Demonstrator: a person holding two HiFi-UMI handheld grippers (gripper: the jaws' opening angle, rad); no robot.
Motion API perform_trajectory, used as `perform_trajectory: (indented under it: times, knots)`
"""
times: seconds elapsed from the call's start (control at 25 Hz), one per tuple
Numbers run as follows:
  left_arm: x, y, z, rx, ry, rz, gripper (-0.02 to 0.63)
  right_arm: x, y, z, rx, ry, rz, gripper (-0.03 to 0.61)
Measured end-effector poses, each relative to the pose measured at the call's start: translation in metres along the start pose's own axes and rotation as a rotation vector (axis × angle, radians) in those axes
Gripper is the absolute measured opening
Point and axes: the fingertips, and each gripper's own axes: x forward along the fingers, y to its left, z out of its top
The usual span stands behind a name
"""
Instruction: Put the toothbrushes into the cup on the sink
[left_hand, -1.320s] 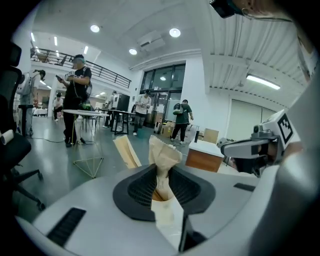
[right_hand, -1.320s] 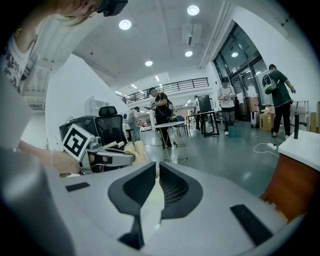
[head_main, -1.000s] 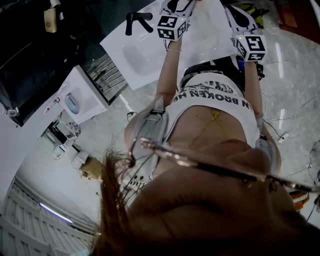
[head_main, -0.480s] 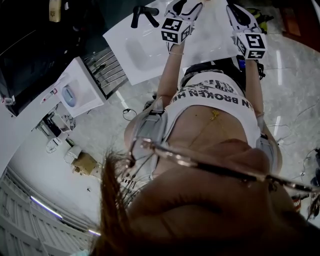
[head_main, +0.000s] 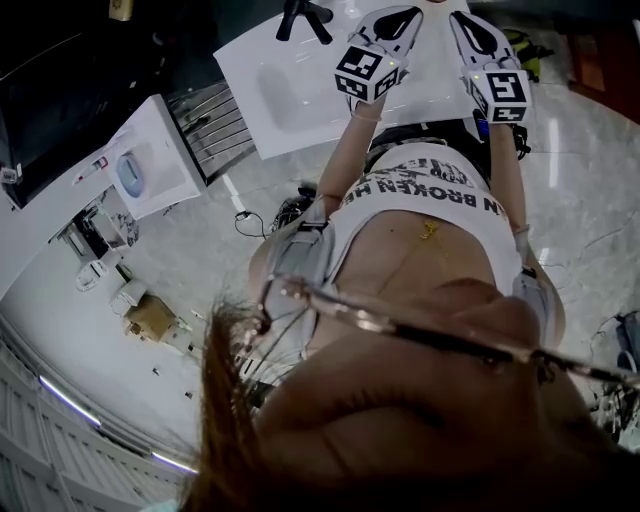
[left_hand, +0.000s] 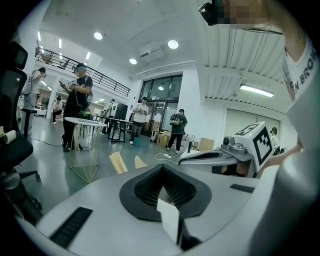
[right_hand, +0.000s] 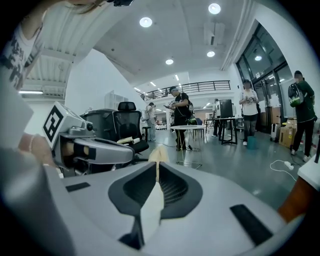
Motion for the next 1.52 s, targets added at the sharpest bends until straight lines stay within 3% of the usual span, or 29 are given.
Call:
perform_trajectory:
  times: [0.64,1.52]
  knots:
    - [-0.030,-0.025,0.071,0.087,-0.161,0.027,0.014,-0.007,0.037,0.061,-0.070,-0.111,0.076,0.034]
    - [-0.038,-0.019,0.073,0.137,-0.147,0.065,0.014,-0.007,0.045,0.070,-0.107,-0.095,0.092,0.031]
